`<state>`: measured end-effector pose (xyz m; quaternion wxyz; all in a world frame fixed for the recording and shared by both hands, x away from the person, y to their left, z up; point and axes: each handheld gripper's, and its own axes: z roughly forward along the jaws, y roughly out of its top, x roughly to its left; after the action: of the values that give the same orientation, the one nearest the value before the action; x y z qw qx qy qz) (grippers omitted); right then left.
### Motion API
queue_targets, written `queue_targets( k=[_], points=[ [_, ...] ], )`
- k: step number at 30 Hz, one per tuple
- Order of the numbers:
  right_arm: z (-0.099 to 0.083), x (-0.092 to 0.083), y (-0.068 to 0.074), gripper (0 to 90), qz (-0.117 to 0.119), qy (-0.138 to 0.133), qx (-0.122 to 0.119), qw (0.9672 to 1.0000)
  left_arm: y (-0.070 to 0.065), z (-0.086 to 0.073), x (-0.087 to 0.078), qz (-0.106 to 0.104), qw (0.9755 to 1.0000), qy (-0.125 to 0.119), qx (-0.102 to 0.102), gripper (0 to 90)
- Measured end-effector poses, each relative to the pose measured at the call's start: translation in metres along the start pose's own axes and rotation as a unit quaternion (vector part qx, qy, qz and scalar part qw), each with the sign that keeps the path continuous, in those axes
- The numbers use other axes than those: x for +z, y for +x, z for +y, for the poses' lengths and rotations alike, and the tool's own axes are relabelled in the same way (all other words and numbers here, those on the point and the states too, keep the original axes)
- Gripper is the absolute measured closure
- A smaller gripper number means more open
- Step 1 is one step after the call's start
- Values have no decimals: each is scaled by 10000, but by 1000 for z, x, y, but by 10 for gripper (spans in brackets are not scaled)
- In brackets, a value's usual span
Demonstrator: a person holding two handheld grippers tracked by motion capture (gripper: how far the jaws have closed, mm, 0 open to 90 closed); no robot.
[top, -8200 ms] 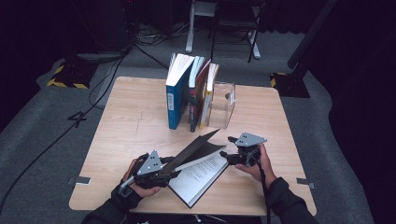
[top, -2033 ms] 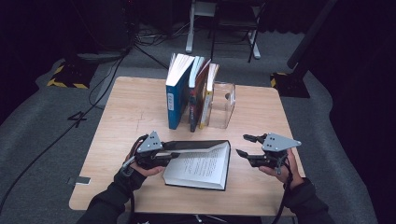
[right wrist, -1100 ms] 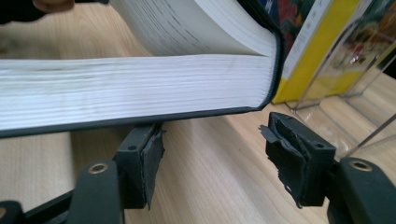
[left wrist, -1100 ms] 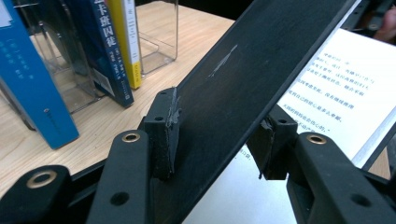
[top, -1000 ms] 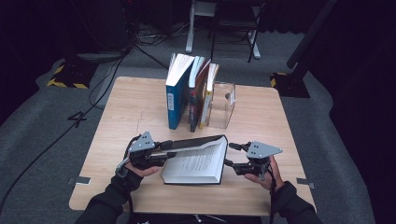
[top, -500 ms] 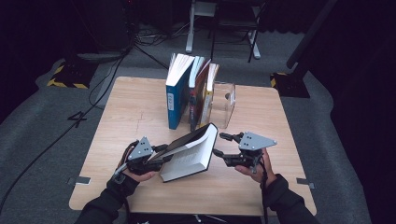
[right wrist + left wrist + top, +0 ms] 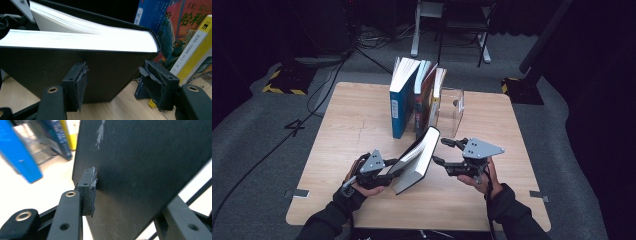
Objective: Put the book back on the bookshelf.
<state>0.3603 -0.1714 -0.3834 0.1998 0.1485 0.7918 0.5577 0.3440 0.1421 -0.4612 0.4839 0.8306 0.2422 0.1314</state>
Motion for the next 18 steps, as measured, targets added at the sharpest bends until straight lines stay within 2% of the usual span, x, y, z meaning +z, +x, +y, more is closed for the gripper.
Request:
queue_targets(
  k=[8,18],
  points=[
    [0,-5,1,350,-134,146,-112,9997,-4,5,22,-473,9988,13,-84,624],
    [-3,-18,-1,334,-409,258,-174,9987,-8,15,43,-699,9975,22,-73,624]
  ],
)
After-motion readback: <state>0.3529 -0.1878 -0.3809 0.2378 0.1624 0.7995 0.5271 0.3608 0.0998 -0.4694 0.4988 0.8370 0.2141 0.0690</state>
